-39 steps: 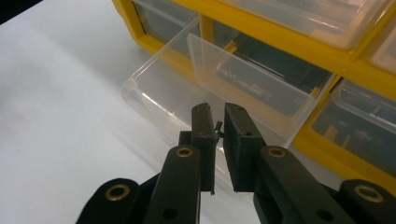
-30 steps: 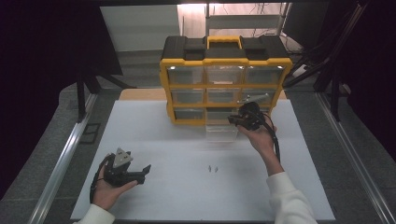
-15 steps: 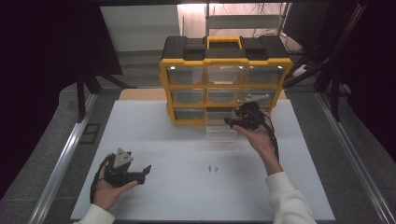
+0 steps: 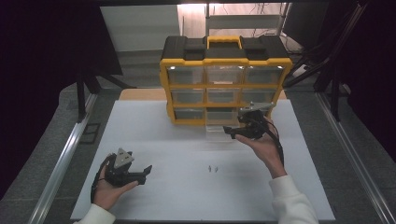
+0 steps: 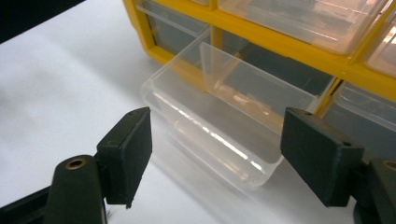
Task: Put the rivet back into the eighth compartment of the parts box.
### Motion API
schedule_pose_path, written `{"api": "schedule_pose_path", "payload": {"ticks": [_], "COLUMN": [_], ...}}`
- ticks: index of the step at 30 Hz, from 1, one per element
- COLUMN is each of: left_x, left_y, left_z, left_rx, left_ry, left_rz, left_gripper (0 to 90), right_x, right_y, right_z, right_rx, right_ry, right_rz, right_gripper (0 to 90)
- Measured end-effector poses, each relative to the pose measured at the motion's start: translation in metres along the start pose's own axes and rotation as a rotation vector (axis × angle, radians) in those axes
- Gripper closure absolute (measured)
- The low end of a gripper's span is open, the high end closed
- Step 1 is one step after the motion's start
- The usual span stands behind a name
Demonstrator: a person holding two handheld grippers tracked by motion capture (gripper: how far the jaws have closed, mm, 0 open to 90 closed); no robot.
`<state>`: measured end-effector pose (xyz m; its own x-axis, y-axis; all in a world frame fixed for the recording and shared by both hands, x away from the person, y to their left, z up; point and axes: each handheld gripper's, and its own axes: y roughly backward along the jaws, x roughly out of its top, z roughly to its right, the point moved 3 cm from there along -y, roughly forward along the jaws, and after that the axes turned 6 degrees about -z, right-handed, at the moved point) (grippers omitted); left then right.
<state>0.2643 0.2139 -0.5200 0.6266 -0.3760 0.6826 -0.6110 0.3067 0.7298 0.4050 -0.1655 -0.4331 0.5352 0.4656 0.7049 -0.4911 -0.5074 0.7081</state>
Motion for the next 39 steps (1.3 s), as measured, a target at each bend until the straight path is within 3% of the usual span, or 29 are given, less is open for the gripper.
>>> {"api": "schedule_pose_path", "payload": {"ticks": [16,32,39], "left_x": [0.001,0.001,0.002], "left_y": [0.001,0.001,0.002], "left_z": [0.0,-0.001,-0.001], "left_rx": [0.0,-0.002,0.0], "left_ry": [0.001,0.002,0.002], "left_rz": [0.005,0.01,0.009], "left_gripper": [10.6,10.6,10.5], "right_x": [-0.026,-0.045,-0.054], "right_y": [0.021,0.027,0.023], "right_z": [-0.009,-0.021,-0.029], "right_rx": [0.023,0.042,0.05], "right_ry": [0.006,0.022,0.036], "right_rz": [-0.004,-0.021,-0.054], "right_gripper": [24.8,25.1,25.2]}}
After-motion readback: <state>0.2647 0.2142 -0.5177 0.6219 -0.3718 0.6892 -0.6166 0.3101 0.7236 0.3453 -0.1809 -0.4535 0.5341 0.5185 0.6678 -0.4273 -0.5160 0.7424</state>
